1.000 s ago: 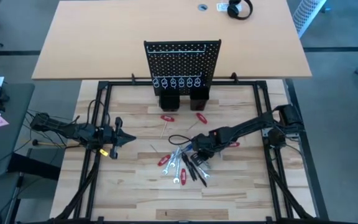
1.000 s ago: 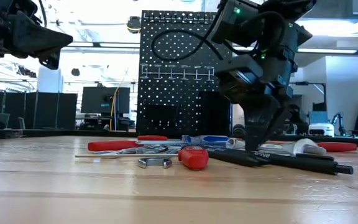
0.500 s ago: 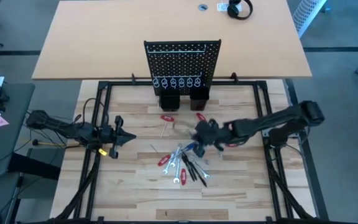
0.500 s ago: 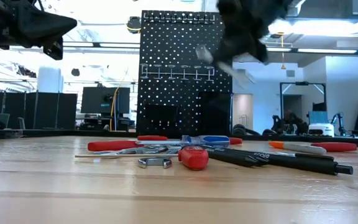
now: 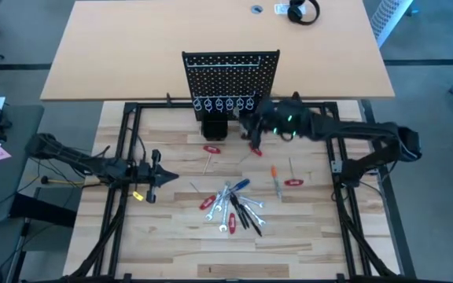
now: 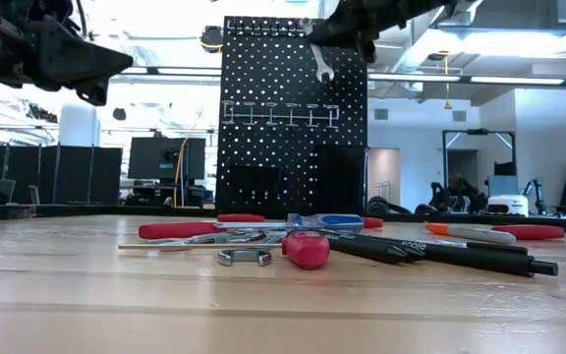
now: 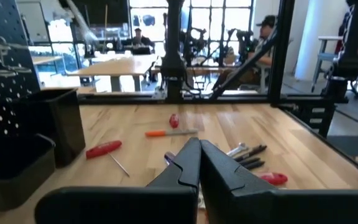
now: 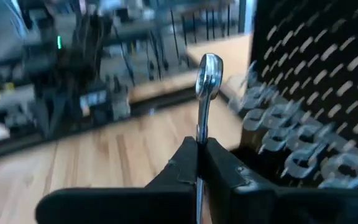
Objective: Hang tools onto peg board
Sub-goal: Hang the wrench on the peg board
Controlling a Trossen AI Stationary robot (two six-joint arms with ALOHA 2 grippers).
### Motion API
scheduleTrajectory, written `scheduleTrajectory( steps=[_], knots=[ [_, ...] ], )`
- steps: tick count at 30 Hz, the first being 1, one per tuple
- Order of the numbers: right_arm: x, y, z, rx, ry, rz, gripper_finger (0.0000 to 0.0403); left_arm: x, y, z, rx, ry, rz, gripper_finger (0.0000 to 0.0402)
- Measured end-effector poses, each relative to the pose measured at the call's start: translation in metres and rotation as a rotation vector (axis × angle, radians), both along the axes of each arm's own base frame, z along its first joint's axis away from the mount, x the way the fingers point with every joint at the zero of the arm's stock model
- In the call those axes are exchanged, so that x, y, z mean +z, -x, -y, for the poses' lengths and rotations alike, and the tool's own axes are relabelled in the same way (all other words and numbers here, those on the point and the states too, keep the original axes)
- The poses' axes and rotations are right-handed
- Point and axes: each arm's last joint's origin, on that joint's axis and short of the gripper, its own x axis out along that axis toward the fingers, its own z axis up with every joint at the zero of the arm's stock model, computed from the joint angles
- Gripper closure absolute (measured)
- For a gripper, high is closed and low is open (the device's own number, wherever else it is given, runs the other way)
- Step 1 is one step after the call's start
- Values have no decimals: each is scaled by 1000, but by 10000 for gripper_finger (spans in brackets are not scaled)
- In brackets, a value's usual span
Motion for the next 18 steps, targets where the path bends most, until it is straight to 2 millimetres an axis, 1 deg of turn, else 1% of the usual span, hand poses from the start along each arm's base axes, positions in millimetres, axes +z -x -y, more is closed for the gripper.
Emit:
scheduleTrajectory(
  steps=[3,9,14,18],
  knots=[
    [11,8,15,29,32,78,387,-2,-1,0,0,-3,-15,402],
    [27,23,28,55,62,165,387,-2,-1,0,1,-2,-17,401],
    [35,34,49,68,29,244,387,-1,-1,0,1,1,-6,402],
    [35,44,70,43,-23,279,387,1,-1,0,2,-16,11,401]
  ],
)
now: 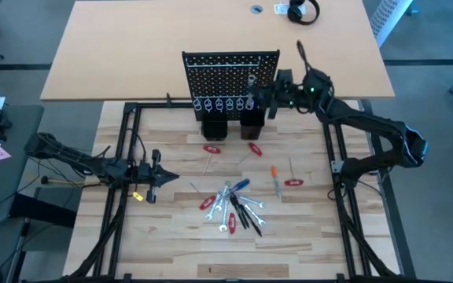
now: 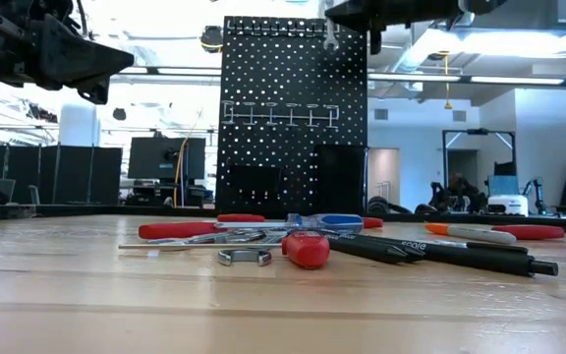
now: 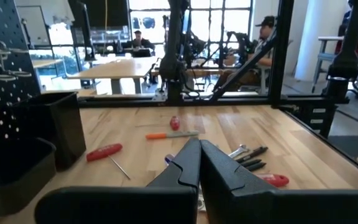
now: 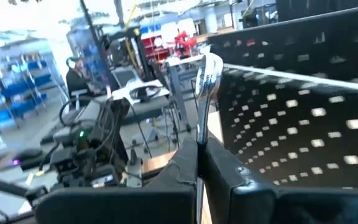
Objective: Hang tools onto peg board
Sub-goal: Hang the wrench on the peg board
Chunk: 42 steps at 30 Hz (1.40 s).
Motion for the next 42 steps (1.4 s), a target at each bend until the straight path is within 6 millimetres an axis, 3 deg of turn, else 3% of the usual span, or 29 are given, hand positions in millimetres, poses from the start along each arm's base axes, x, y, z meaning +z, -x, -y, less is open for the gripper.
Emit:
scheduleTrajectory(
  steps=[8,15,27,42],
  knots=[
    [-5,11,23,20,-90,3,388,0,0,0,7,-33,0,402],
    [-15,5,35,37,-134,5,388,0,0,0,7,-32,0,402],
    [-9,6,41,54,-163,43,387,0,0,0,6,-15,-3,402],
    [-16,9,46,38,-201,-19,379,0,0,0,3,-4,-4,402]
  ],
)
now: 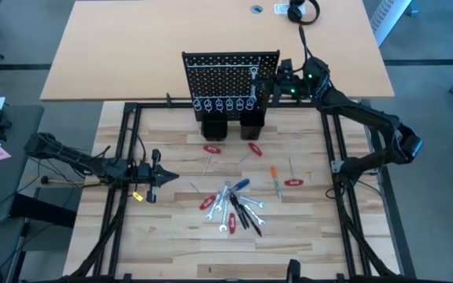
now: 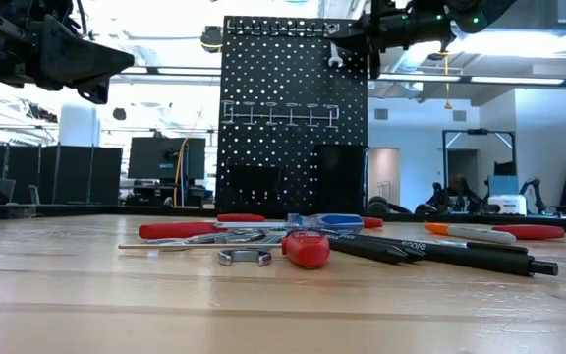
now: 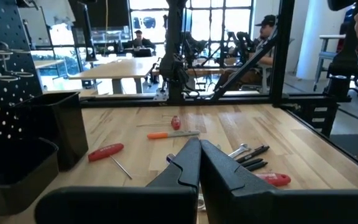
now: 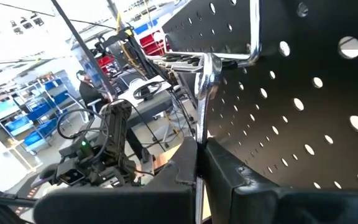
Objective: Hang tools onto peg board
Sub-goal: Hang the wrench on the peg board
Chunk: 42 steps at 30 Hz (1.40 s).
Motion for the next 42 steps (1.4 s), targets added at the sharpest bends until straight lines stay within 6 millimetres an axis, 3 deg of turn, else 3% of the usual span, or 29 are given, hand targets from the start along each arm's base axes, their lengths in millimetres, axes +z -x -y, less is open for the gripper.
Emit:
scheduleTrajectory(
  steps=[11,16,22,26,31,35,42],
  knots=[
    [-16,5,7,-74,-64,-122,316,0,0,0,0,3,-4,402],
    [-13,11,9,-102,-47,-120,271,0,0,0,0,3,-4,401],
    [-1,22,-12,-79,37,-182,239,0,0,0,0,10,-4,402],
    [2,28,-41,-128,91,-322,244,0,0,0,0,31,-4,402],
    [-9,17,-99,-18,172,-510,259,0,0,0,0,48,-4,401],
    [-39,-1,-155,191,187,-578,268,0,0,0,0,56,-4,402],
    [-117,-21,-240,431,90,-768,271,0,0,0,0,56,-3,402]
  ],
)
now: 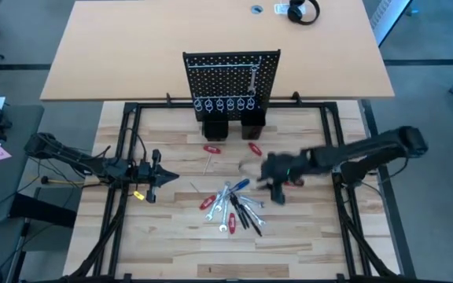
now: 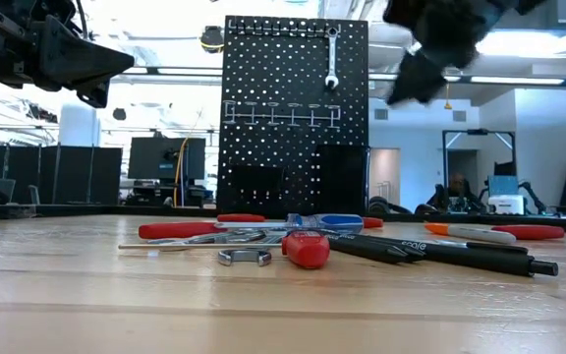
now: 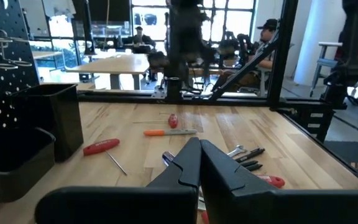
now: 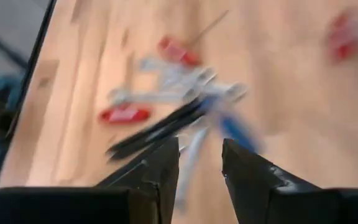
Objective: Hang tools onto peg board
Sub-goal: Hang the wrench on the peg board
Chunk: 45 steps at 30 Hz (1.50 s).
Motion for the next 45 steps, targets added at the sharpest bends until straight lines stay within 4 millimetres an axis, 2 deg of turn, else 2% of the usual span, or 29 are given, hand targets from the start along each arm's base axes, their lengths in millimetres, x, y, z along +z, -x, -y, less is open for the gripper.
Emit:
scheduleTrajectory(
  steps=[3,6,11,13,16,20,30,39,45],
  knots=[
    [-31,-11,-25,9,-40,-42,269,0,0,0,1,-15,0,402],
    [-57,-25,-37,-6,-46,-70,257,0,0,0,3,-30,0,401],
    [-100,-39,-34,-50,-36,-170,217,0,0,0,5,-62,0,402],
    [-110,-43,-30,-88,-36,-192,207,0,0,0,8,-69,-1,402],
    [-116,-46,-28,-132,-5,-187,207,0,0,0,11,-71,-1,401],
    [-121,-44,-30,-146,45,-210,227,0,0,0,11,-65,-5,401],
    [-127,-31,-34,-170,186,-317,319,-1,0,0,11,-39,-9,402],
    [-128,-28,-37,-177,215,-319,372,-1,0,0,11,-29,-9,402],
    [-118,-30,-41,-140,200,-245,384,-1,0,0,11,-29,-9,402]
  ],
)
